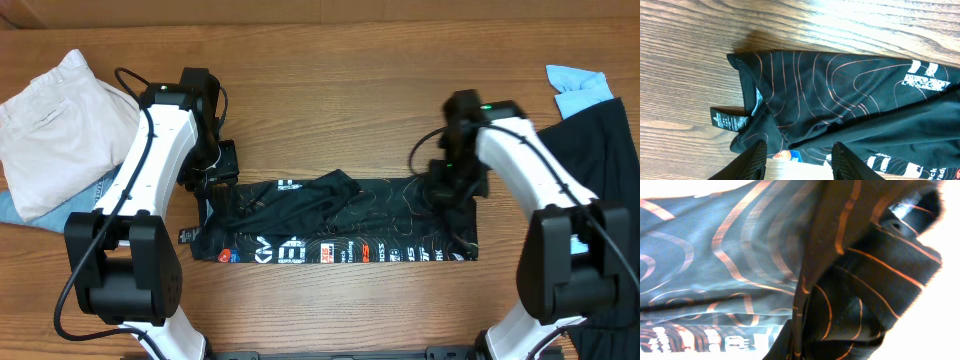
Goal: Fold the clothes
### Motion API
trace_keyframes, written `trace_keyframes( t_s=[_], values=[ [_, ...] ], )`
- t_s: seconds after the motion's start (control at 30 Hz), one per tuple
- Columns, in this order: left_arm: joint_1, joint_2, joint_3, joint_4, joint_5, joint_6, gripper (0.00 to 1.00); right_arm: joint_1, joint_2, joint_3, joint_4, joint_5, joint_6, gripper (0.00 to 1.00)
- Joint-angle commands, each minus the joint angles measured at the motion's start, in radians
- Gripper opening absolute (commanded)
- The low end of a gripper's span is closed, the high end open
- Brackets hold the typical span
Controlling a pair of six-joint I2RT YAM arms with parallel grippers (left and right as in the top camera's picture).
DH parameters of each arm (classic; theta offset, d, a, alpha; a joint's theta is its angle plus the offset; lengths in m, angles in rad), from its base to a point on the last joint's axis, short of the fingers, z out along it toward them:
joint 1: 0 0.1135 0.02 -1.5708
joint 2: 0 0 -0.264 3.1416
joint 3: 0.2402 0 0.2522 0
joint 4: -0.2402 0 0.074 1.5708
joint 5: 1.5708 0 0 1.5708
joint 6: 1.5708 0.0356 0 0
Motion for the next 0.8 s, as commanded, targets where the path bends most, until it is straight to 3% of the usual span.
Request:
trace_keyframes(
  t_s=[0.0,0.4,0.77],
  values=[
    [-0.001,-0.021,0.006,-0.002,-0.009,0.001,0.45,0.067,0.001,0.023,0.024,-0.006,0.043,0.04],
    [-0.001,-0.021,0.006,-0.002,-0.009,0.001,0.45,0.224,0.003,0.022,0.085,-0.027,0.067,0.04],
    [-0.001,-0.021,0.006,-0.003,-0.009,0.001,0.45,0.283,0.014,0.022,0.135,-0.086,0.066,0.06]
  ],
)
